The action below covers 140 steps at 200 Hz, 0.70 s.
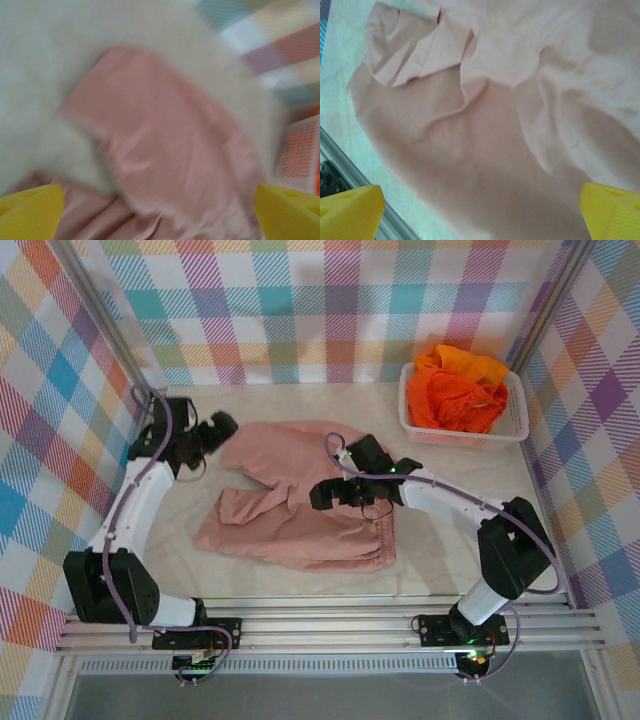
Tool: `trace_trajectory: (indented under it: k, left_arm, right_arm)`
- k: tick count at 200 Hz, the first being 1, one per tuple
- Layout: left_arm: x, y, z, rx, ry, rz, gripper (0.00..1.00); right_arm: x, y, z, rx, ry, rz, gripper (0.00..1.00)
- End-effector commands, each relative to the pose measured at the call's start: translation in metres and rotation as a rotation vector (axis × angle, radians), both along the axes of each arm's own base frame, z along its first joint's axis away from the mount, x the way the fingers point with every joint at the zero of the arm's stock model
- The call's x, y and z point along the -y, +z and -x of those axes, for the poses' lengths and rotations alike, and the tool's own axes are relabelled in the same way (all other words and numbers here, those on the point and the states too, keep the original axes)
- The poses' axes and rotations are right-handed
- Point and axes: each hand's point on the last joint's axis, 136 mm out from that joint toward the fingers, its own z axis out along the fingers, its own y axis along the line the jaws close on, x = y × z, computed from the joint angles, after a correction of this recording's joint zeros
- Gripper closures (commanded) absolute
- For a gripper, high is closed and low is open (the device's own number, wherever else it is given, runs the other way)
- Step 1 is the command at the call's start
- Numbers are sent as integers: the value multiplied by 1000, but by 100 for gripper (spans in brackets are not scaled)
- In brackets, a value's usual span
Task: Fold and stack the shorts
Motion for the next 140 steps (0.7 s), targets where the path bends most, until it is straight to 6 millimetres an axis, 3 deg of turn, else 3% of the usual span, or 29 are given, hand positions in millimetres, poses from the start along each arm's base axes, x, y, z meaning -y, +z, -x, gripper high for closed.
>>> trace_trajectory:
  k: [1, 23, 44, 79, 140]
  left_arm:
    - [-4, -62, 46, -199, 133, 42, 6]
    - [-5, -93, 75, -252, 179, 14, 9]
    - [-3, -116, 88, -303, 188, 11, 12]
    - [2, -138, 86, -371, 156, -30, 22]
    - [3, -157, 71, -421, 136, -76, 56]
  right_arm:
    - [2, -4, -21, -10, -27, -8, 0]
    - [7, -10, -46, -31, -66, -14, 1]
    - [12, -18, -72, -46, -104, -11, 1]
    - [13, -35, -102, -83, -132, -5, 0]
    - [5, -68, -127, -139, -136, 22, 1]
